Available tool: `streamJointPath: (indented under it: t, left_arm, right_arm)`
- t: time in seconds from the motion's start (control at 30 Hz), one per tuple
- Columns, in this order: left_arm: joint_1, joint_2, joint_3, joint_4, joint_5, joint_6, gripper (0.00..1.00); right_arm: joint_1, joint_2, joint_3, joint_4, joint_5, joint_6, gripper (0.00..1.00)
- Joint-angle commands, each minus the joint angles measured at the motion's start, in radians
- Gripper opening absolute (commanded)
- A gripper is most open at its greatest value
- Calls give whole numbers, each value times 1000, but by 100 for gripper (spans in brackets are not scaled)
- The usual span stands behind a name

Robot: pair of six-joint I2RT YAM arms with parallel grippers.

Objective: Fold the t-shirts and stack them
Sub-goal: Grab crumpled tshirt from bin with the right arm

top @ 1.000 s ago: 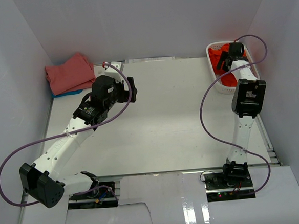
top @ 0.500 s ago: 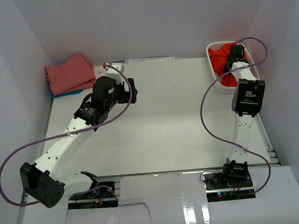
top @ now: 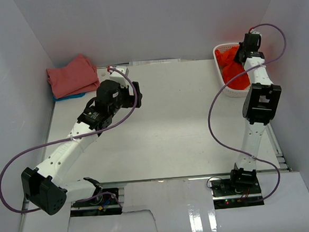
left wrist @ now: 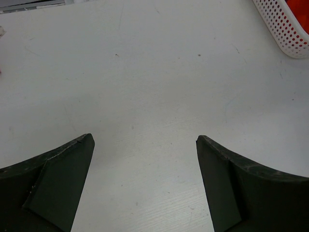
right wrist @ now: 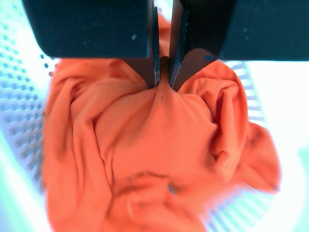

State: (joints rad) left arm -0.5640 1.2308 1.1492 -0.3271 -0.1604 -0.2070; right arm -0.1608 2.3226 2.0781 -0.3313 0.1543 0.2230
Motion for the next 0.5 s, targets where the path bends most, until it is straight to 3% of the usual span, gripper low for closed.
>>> streamJointPath:
  t: [0.0,0.3,0.47]
  left_arm:
    - [6,-17,-19,22,-8,4,98]
    - [6,-25,-34,34,-34,4,98]
    - [12,-42,-45,40,-112,-17,98]
  right_arm:
    - [12,-208,62,115,-45,22,8]
    - [95,-428,59,106,-169,25,8]
    - [215,-454,252,-79,-285,16,8]
